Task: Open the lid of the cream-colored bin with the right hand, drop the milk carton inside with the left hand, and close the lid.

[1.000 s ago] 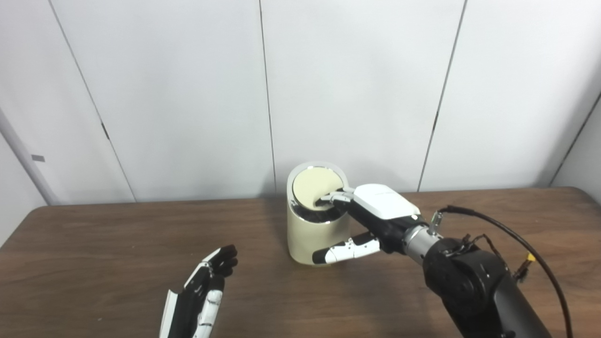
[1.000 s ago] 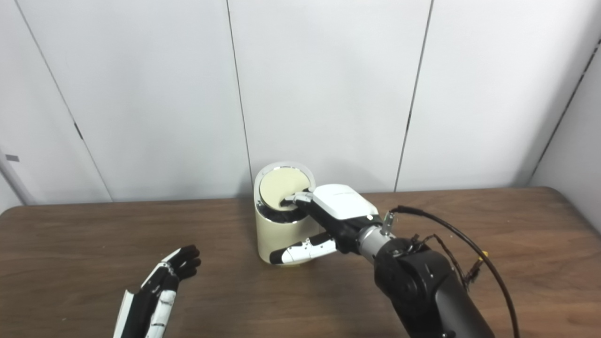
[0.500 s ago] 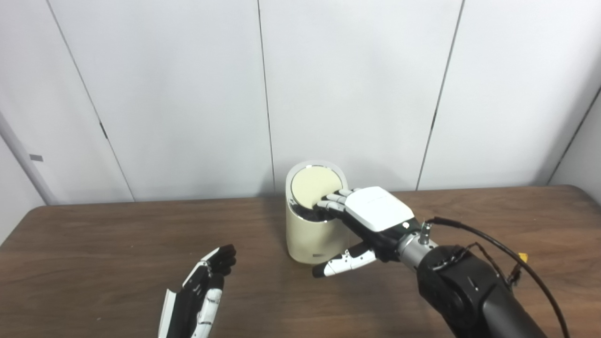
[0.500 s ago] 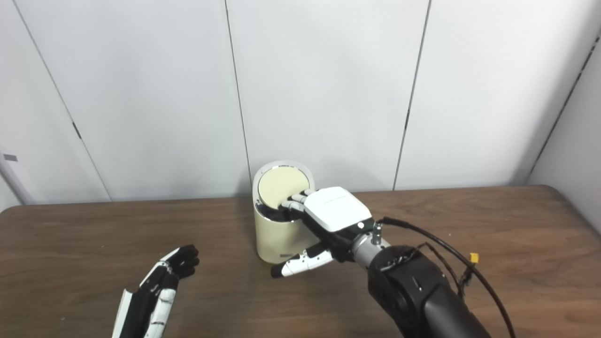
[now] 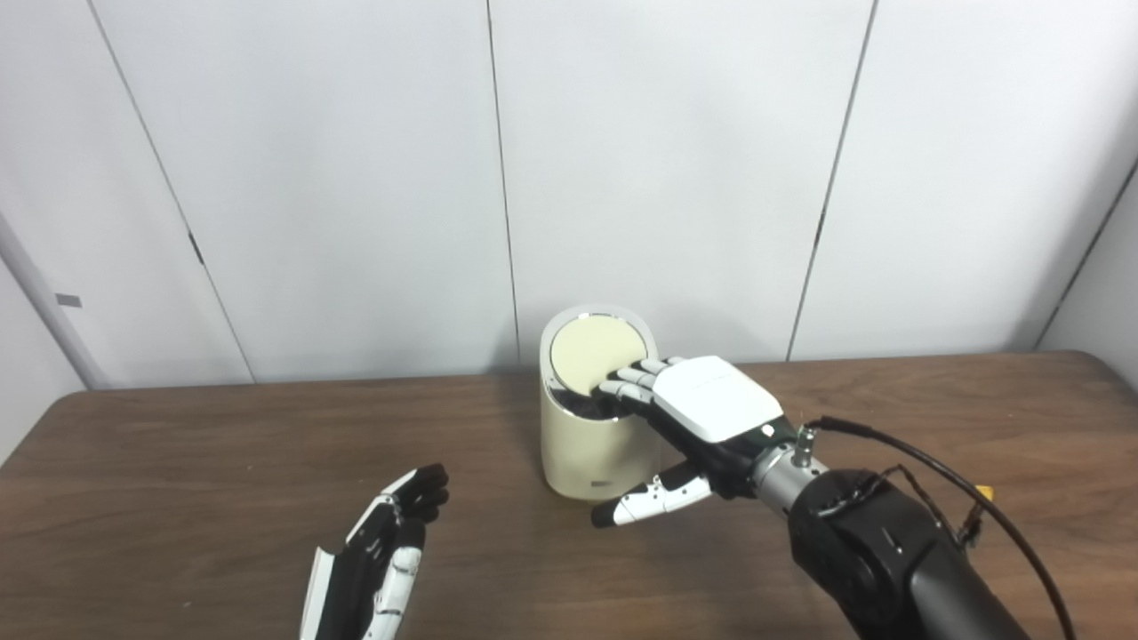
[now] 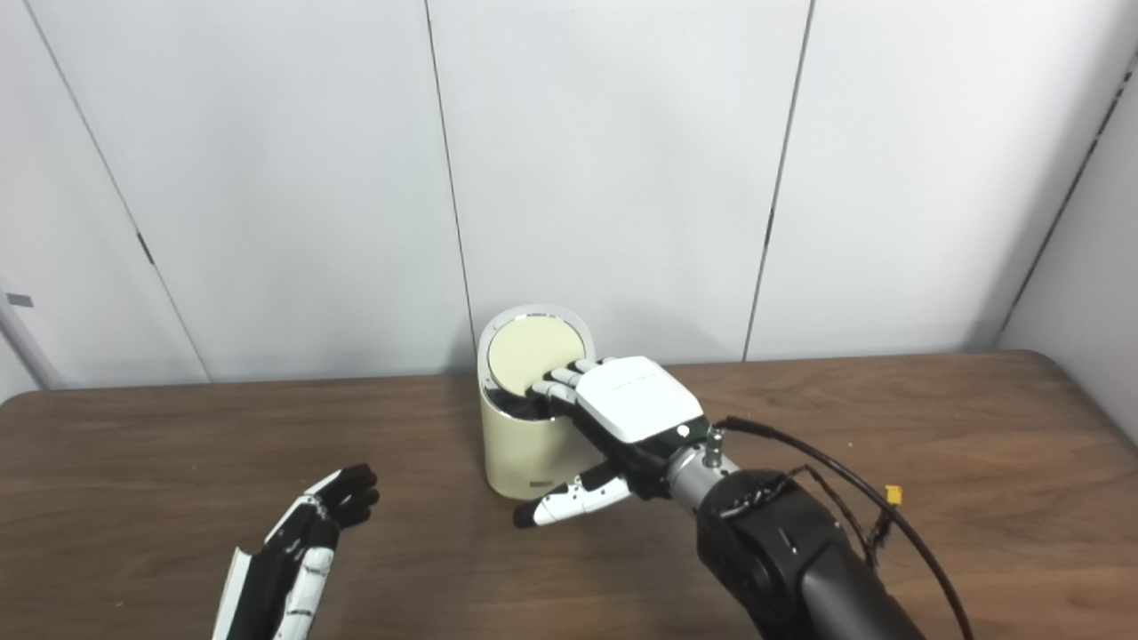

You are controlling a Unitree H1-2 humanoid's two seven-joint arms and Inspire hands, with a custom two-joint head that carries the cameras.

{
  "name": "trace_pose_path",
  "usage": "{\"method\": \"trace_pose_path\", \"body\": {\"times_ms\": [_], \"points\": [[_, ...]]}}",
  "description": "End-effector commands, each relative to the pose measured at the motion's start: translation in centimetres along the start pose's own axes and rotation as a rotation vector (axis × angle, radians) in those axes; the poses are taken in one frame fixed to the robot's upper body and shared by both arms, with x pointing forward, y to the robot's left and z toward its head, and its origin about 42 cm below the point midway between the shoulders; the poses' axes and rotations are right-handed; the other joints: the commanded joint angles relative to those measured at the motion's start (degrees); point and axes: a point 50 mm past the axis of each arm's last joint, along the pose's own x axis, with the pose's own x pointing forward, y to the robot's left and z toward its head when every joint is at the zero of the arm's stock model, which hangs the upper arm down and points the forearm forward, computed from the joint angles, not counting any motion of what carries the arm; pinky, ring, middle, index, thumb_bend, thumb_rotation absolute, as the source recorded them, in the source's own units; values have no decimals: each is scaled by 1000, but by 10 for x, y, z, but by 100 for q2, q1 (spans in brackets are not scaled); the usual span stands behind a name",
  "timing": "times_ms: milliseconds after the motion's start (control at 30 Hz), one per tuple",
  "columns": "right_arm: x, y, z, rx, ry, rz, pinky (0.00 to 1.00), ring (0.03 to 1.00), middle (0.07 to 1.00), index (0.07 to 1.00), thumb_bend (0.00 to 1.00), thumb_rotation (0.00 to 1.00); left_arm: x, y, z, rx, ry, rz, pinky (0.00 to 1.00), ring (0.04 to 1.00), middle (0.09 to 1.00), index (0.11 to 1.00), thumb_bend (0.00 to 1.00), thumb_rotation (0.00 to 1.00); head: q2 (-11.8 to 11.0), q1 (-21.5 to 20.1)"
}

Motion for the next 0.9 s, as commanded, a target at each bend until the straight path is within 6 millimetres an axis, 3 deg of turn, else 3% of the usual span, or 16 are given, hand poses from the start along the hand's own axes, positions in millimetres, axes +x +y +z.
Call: {"method": "trace_pose_path", "body": {"times_ms": [0, 100, 367, 467, 633, 733, 867], "points": [[-2, 3, 0, 17, -10, 72, 942, 949, 902, 877, 765, 863, 8, 0, 8, 3, -61, -7, 790, 786, 813, 832, 478, 851, 8, 14], [-2, -12, 2, 59, -34, -8, 932, 949, 895, 861, 753, 845, 9, 2, 8, 7, -60, -5, 782, 783, 806, 827, 471, 852, 1, -22], [3, -78, 0, 169, -8, -260, 953, 992, 945, 920, 744, 905, 7, 2, 5, 6, -51, -2, 786, 793, 814, 830, 444, 857, -23, -21], [-2, -85, 0, 204, -14, -305, 976, 1000, 981, 956, 733, 915, 7, 3, 5, -5, -43, 1, 803, 800, 821, 841, 456, 868, -29, -17], [-26, -77, 4, 314, -31, -450, 933, 982, 972, 950, 695, 856, 7, 4, 4, -13, -49, 0, 804, 800, 825, 844, 450, 870, -31, -12], [-42, -60, 2, 402, -55, -582, 899, 960, 947, 921, 626, 828, 9, 4, 3, -10, -51, 9, 789, 791, 818, 837, 440, 867, -66, -11], [-60, -15, -9, 554, -8, -695, 767, 866, 850, 827, 390, 784, 10, 5, 2, 2, -50, 11, 793, 801, 822, 840, 354, 877, -74, 18]]}}
